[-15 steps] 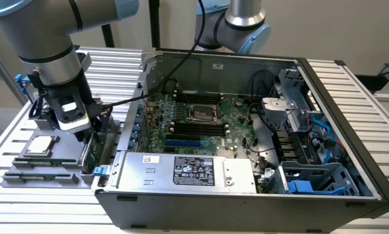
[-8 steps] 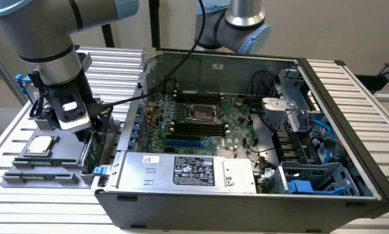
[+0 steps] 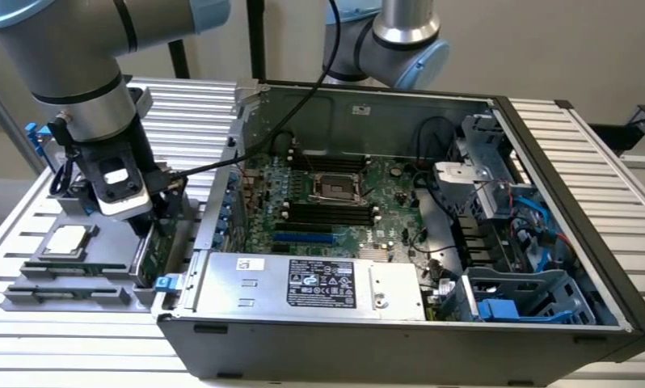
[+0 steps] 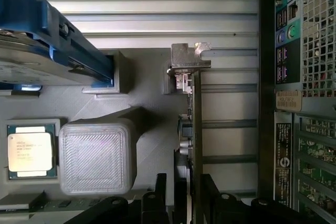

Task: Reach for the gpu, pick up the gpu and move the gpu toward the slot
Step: 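Pick up the gpu and move the gpu toward the slot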

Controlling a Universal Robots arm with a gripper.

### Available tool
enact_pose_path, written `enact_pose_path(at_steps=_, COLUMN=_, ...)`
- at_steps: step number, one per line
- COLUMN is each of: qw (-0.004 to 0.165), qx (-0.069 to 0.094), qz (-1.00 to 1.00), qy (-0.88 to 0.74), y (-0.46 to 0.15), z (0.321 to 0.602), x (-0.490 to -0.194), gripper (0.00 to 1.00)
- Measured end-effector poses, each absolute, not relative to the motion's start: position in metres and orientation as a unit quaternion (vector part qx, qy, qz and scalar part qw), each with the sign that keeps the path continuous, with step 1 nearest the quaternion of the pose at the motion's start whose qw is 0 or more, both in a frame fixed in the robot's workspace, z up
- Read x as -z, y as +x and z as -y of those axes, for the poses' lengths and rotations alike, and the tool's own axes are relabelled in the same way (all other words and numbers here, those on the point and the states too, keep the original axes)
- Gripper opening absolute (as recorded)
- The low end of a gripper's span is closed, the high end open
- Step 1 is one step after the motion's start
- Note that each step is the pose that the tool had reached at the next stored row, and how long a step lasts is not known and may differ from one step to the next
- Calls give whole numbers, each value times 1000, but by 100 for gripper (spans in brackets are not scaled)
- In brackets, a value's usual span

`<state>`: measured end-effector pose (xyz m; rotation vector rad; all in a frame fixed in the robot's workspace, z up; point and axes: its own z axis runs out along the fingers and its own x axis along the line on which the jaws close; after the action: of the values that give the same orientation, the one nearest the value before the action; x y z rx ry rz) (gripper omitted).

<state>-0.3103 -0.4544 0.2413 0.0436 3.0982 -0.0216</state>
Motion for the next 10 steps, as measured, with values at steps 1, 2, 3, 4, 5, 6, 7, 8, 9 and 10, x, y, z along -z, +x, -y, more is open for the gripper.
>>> enact_pose_path(at_steps=1, qw=22, qx=7, qz=-1000, qy=14, y=-310, z=454, x=-241, gripper=39)
enact_pose_path(at_steps=2, qw=22, qx=7, qz=-1000, qy=14, y=-310, z=454, x=-241, gripper=39)
enact_pose_path(at_steps=3, qw=22, qx=7, qz=-1000, qy=14, y=-310, z=454, x=-241, gripper=37)
enact_pose_path(at_steps=4, qw=22, qx=7, qz=-1000, qy=14, y=-310, z=454, x=-241, gripper=37)
enact_pose_path(at_steps=5, qw=22, qx=7, qz=-1000, qy=14, y=-310, z=454, x=-241, gripper=30)
enact_pose_path(at_steps=6, qw=22, qx=7, qz=-1000, qy=14, y=-310, z=454, x=-241, gripper=30)
enact_pose_path(at_steps=7, qw=22, qx=7, qz=-1000, qy=14, y=-310, z=454, x=-241, gripper=30)
enact_pose_path(at_steps=8, qw=22, qx=7, qz=-1000, qy=14, y=-310, z=454, x=-241, gripper=30)
enact_pose_path(at_steps=9, qw=22, qx=7, qz=-1000, qy=14, y=-310, z=454, x=-241, gripper=30)
enact_pose_path(at_steps=10, qw=22, qx=7, qz=-1000, qy=14, y=-310, z=454, x=-241, gripper=30)
